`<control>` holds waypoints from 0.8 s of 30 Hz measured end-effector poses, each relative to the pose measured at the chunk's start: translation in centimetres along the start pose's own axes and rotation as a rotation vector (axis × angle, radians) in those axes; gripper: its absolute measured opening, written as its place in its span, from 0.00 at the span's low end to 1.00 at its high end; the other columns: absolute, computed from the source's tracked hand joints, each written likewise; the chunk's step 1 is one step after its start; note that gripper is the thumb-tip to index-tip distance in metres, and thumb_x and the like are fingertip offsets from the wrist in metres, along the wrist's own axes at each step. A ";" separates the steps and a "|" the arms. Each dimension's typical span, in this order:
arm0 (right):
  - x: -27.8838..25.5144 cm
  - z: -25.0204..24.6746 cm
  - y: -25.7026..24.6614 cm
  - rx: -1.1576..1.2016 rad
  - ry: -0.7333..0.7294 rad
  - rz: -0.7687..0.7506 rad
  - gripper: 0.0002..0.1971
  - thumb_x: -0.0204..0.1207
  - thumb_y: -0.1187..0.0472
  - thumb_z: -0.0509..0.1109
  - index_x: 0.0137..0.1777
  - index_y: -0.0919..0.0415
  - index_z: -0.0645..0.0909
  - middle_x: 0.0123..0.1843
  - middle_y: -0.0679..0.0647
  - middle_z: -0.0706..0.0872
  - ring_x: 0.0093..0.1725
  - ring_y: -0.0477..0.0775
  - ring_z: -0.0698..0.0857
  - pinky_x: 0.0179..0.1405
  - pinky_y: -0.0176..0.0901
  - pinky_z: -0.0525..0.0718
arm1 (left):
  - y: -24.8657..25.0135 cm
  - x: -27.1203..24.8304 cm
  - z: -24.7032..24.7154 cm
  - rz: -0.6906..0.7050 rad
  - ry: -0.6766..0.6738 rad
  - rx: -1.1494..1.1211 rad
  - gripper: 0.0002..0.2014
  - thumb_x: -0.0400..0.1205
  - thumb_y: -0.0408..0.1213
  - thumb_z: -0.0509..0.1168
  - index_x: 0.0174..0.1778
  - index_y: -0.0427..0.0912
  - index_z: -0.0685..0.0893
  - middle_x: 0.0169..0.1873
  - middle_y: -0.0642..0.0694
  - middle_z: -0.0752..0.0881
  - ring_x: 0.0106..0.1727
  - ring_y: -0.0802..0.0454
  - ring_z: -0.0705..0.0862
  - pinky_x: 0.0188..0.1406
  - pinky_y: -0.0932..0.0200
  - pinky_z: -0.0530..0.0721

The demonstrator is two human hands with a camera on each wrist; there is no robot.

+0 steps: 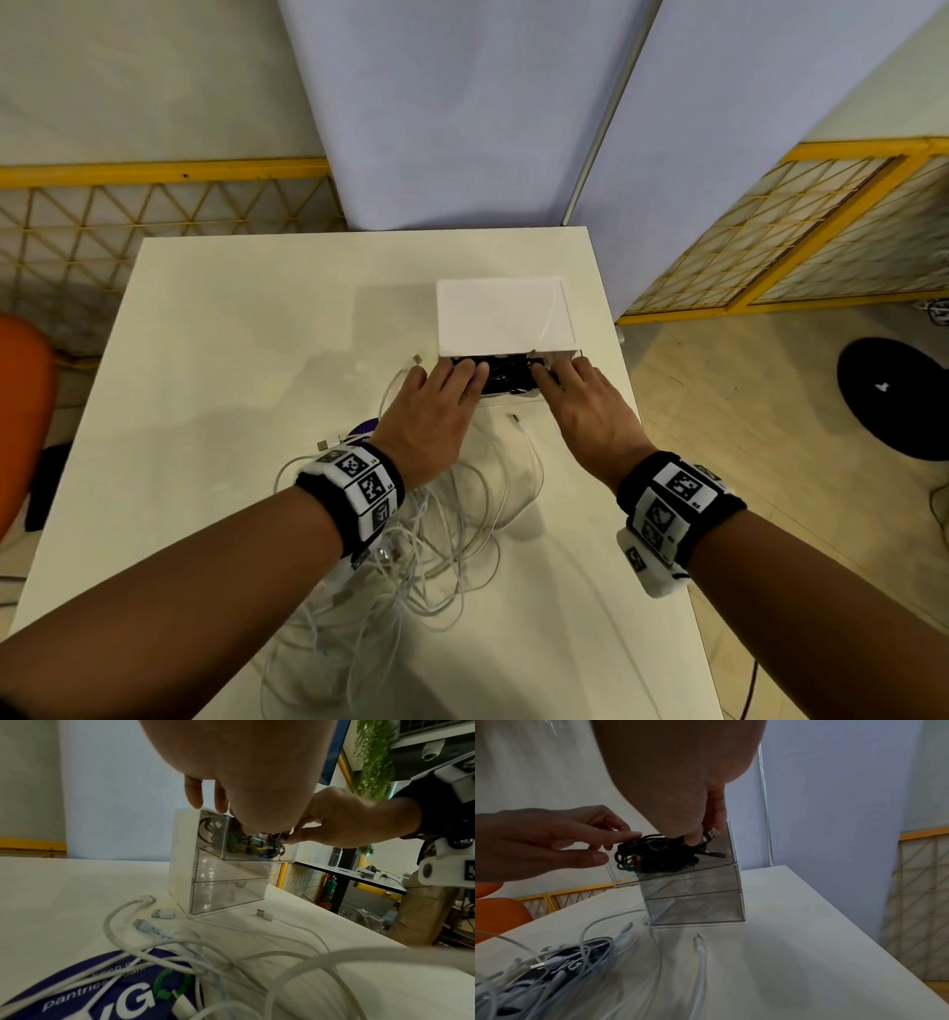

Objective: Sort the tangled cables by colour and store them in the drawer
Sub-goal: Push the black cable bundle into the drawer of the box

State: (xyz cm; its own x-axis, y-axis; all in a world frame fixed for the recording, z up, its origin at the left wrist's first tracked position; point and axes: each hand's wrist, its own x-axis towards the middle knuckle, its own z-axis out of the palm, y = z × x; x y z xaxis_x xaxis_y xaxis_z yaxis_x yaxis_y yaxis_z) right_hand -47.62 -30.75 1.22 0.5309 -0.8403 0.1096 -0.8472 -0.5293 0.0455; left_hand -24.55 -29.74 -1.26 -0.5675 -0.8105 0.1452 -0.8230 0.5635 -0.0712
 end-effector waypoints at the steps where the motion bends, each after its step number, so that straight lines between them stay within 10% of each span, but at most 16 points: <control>1: 0.1 0.0 0.2 -0.005 0.001 -0.002 0.21 0.68 0.76 0.67 0.62 0.69 0.81 0.53 0.63 0.83 0.48 0.64 0.81 0.45 0.54 0.83 | -0.1 -0.1 0.1 0.006 -0.001 -0.003 0.31 0.77 0.33 0.49 0.78 0.31 0.72 0.65 0.34 0.78 0.61 0.37 0.77 0.52 0.42 0.79; 7: 0.6 -0.6 0.8 -0.090 -0.052 -0.010 0.15 0.70 0.72 0.52 0.47 0.61 0.79 0.41 0.56 0.82 0.42 0.62 0.78 0.42 0.51 0.71 | -0.5 -0.3 0.1 0.072 0.049 -0.027 0.27 0.80 0.36 0.64 0.76 0.32 0.75 0.65 0.34 0.80 0.61 0.37 0.79 0.51 0.41 0.79; 14: 1.3 -0.9 0.6 -0.052 -0.118 0.010 0.33 0.73 0.69 0.50 0.81 0.64 0.67 0.53 0.58 0.84 0.50 0.63 0.82 0.49 0.54 0.76 | -0.7 0.6 0.0 0.066 0.037 -0.050 0.25 0.78 0.37 0.70 0.72 0.36 0.80 0.58 0.38 0.83 0.55 0.39 0.81 0.50 0.41 0.79; 20: 1.6 -0.9 0.5 -0.125 -0.130 -0.008 0.28 0.77 0.67 0.51 0.78 0.68 0.70 0.53 0.60 0.83 0.49 0.63 0.80 0.50 0.56 0.75 | -1.1 1.5 -0.9 0.057 0.050 -0.036 0.26 0.77 0.31 0.49 0.67 0.36 0.84 0.53 0.38 0.84 0.48 0.38 0.82 0.44 0.43 0.79; 24: 1.4 -0.3 0.4 -0.135 -0.101 0.002 0.26 0.77 0.67 0.50 0.74 0.71 0.73 0.53 0.61 0.83 0.48 0.64 0.80 0.50 0.56 0.76 | -1.4 1.5 -0.7 0.053 0.056 -0.006 0.26 0.73 0.30 0.56 0.66 0.36 0.84 0.49 0.40 0.85 0.45 0.38 0.82 0.43 0.44 0.79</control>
State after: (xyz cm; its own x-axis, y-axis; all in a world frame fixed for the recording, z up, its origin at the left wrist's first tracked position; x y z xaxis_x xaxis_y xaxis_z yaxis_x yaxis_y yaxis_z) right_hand -47.18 -32.13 1.70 0.5228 -0.8524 0.0100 -0.8395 -0.5128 0.1796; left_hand -24.21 -31.67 -0.26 -0.6081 -0.7693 0.1962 -0.7915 0.6067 -0.0742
